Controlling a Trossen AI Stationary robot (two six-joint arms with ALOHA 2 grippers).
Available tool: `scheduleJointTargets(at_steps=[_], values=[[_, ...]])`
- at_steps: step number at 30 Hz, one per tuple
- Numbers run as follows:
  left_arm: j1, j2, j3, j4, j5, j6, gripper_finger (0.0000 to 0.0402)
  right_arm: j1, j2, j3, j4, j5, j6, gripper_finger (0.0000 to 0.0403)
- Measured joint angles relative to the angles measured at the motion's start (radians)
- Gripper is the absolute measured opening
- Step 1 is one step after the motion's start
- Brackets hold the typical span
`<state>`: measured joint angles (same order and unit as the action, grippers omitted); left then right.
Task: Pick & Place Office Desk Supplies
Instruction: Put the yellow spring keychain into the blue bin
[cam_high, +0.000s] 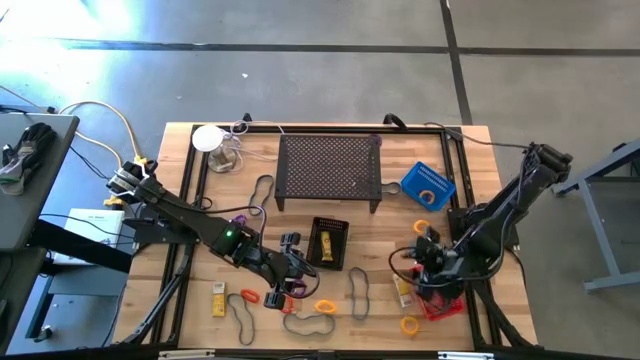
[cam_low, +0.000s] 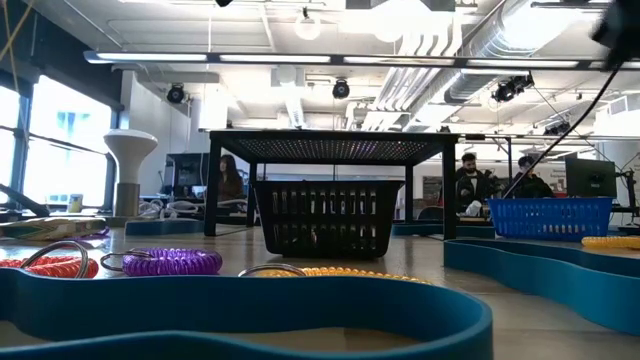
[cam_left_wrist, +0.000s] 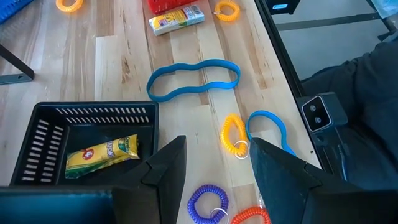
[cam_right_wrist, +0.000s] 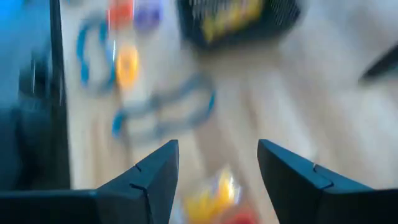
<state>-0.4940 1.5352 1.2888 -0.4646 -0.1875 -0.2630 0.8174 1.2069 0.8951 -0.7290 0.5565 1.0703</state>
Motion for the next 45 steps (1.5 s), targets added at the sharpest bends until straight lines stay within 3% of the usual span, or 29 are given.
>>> scheduleJointTargets(at_steps=[3,6,12,18,22,26,36,40,45], values=[[-0.001,0.0,0.0,0.0,0.0,0.0,0.0173,0.0,0.009,0.0,0.023,0.12,-0.018,0.0206],[-0.001,0.0,0.0,0.0,0.0,0.004,0.0173,-0.047,0.016,0.0,-0.002,0.141,-0.012,0.0206],[-0.001,0.0,0.0,-0.003,0.0,0.01,0.0173,-0.19,0.022,0.0,-0.12,0.016,0.02,0.0206],[-0.001,0.0,0.0,-0.004,0.0,0.003,0.0173,-0.321,0.069,0.0,-0.309,-0.047,0.286,0.0206],[-0.001,0.0,0.0,-0.004,0.0,0.002,0.0173,-0.404,0.116,0.0,-0.449,-0.168,0.415,0.0206],[-0.001,0.0,0.0,-0.008,0.0,0.0,0.0173,-0.463,0.173,0.0,-0.469,-0.292,0.404,0.0206],[-0.002,0.0,-0.002,-0.008,0.0,-0.001,0.0173,-0.541,0.35,0.0,-0.43,-0.382,0.346,0.0206],[-0.007,0.0,-0.002,-0.017,0.0,-0.016,0.0173,-0.561,0.387,-0.002,-0.431,-0.428,0.286,0.0206],[-0.008,0.0,-0.002,-0.036,0.001,-0.026,0.0173,-0.575,0.406,-0.049,-0.425,-0.445,0.326,0.0206]])
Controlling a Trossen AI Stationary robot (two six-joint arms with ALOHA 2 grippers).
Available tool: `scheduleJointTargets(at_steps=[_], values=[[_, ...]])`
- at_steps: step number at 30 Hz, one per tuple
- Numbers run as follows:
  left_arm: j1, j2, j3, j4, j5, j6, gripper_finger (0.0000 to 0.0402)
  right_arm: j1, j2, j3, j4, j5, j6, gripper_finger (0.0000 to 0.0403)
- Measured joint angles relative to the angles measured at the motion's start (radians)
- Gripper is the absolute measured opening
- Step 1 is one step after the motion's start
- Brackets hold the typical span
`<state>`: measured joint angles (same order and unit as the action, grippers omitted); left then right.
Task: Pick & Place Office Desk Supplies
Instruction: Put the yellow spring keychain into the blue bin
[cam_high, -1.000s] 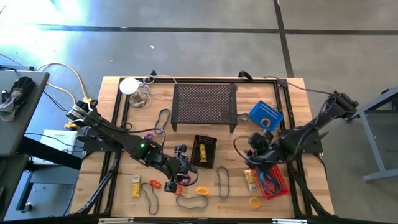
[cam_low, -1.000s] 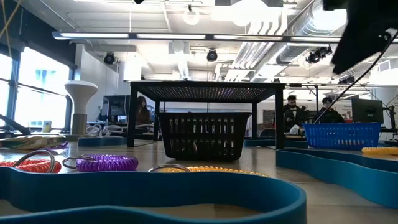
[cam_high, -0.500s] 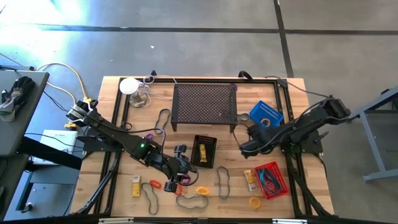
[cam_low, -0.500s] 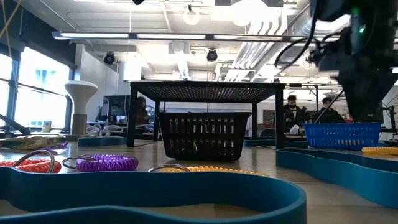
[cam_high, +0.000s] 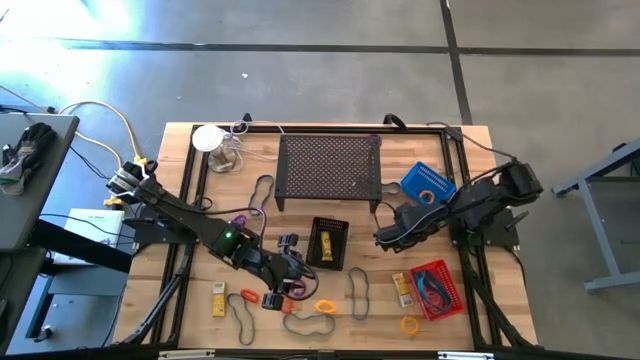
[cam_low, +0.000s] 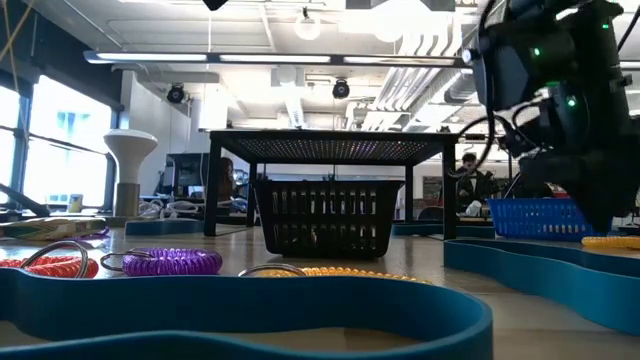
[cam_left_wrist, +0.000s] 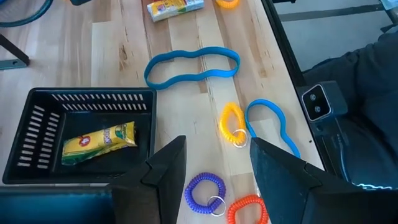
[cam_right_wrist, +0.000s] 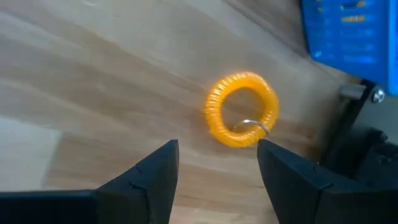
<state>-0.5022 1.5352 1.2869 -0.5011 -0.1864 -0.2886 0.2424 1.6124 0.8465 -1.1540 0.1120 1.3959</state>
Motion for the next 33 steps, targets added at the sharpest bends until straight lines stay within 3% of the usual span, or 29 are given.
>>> scheduleJointTargets(at_steps=[16,22,29,33], values=[[0.0,0.0,0.0,0.0,-0.001,-0.001,0.0173,-0.08,-0.008,-0.131,0.187,-0.089,-0.127,0.0193],[0.0,0.0,0.0,0.0,-0.001,0.0,0.0173,-0.095,-0.006,-0.131,0.203,-0.078,-0.261,0.0121],[0.0,0.0,0.0,0.0,-0.001,0.0,0.0173,-0.094,-0.014,-0.137,0.201,-0.063,-0.267,0.002],[0.0,0.0,0.0,0.0,-0.001,0.0,0.0173,-0.072,-0.039,-0.135,0.194,-0.045,-0.264,0.0012]])
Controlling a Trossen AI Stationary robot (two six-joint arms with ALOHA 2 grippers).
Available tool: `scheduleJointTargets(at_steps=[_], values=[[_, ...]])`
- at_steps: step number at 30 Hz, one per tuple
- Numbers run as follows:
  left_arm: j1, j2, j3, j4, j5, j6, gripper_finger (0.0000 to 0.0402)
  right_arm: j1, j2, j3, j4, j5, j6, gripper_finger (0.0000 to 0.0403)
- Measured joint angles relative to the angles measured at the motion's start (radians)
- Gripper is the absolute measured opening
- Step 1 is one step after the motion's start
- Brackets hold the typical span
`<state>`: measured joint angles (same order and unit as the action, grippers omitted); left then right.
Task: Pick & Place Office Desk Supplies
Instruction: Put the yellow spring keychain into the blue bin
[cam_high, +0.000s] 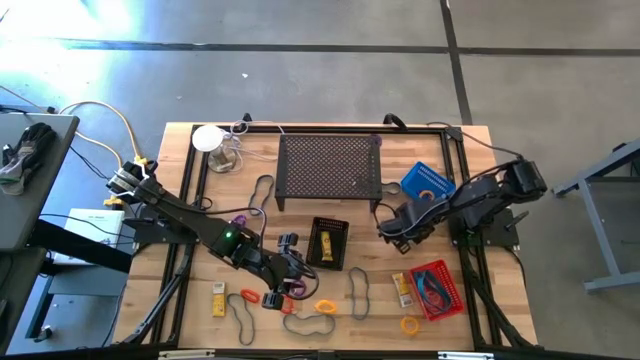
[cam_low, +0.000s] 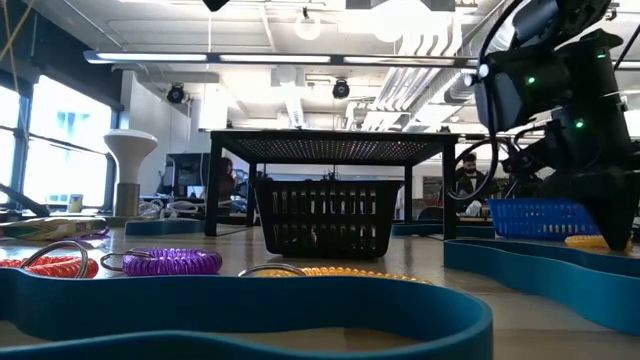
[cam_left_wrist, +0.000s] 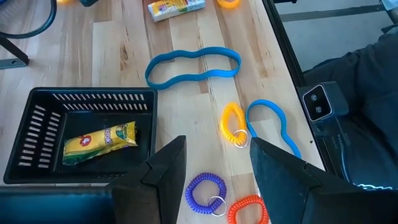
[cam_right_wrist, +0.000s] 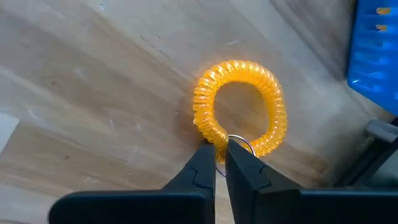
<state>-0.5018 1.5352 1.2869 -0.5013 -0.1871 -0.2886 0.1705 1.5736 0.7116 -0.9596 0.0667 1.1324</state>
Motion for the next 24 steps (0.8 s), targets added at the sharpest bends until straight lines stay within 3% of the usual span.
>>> scheduleJointTargets(at_steps=[13,19,24], values=[[0.0,0.0,0.0,0.0,0.0,0.002,0.0173,0.129,-0.096,0.05,-0.029,0.047,0.051,0.0005],[0.0,0.0,0.0,0.0,0.0,0.002,0.0173,0.197,-0.104,0.161,-0.097,0.102,0.053,0.0005],[0.0,0.0,0.0,0.0,0.0,0.002,0.0173,0.257,-0.104,0.28,-0.259,0.162,0.131,0.0006]])
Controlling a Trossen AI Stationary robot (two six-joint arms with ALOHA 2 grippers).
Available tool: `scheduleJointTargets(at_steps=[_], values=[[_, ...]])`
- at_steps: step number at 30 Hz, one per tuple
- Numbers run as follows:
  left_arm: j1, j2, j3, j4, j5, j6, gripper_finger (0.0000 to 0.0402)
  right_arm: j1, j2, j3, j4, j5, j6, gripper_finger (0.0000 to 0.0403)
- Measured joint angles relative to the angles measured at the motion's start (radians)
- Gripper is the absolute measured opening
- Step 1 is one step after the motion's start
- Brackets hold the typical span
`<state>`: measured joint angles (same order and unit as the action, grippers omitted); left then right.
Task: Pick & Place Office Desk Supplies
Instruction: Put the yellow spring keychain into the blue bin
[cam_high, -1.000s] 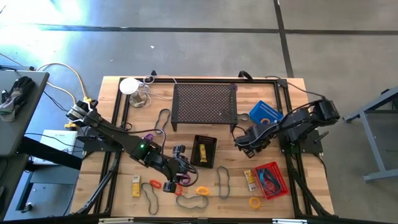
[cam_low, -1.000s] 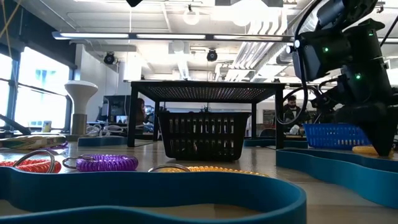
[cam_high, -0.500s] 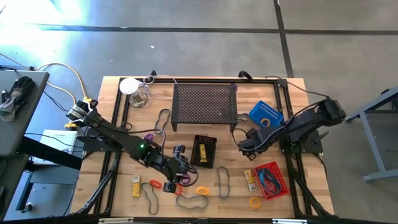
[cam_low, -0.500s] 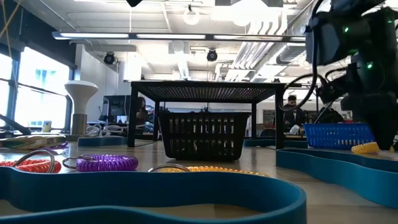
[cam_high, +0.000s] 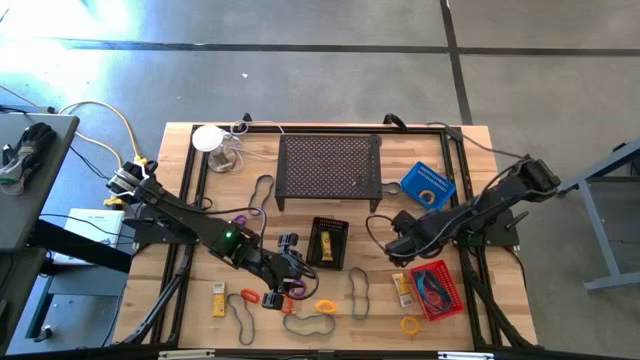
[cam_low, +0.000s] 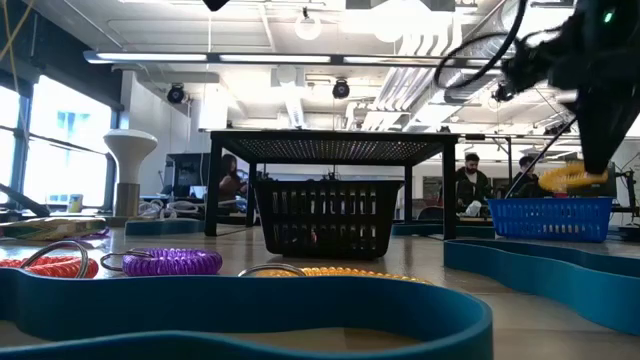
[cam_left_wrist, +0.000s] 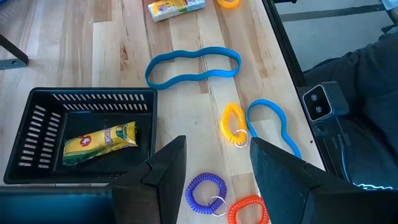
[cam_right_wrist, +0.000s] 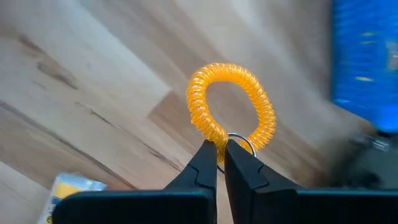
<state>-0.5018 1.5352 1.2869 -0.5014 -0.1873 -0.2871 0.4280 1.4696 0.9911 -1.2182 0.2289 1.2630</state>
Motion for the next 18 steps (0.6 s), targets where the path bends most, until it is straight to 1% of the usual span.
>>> scheduleJointTargets(at_steps=[5,9,13,16,18], values=[[-0.005,0.0,0.0,0.0,-0.001,-0.002,0.0173,0.052,0.0,0.128,-0.201,0.102,0.103,0.0005],[-0.014,0.0,0.0,-0.004,0.0,-0.007,0.0173,0.056,-0.001,0.205,-0.354,0.175,0.188,0.0005],[-0.022,0.0,0.0,-0.015,0.0,-0.012,0.0173,0.007,-0.049,0.209,-0.351,0.232,0.154,0.0005],[-0.031,0.0,0.0,-0.024,0.0,-0.018,0.0173,-0.055,-0.081,0.203,-0.352,0.302,0.123,0.0005],[-0.039,0.0,0.0,-0.025,0.0,-0.021,0.0173,-0.114,-0.121,0.189,-0.35,0.326,0.105,0.0005]])
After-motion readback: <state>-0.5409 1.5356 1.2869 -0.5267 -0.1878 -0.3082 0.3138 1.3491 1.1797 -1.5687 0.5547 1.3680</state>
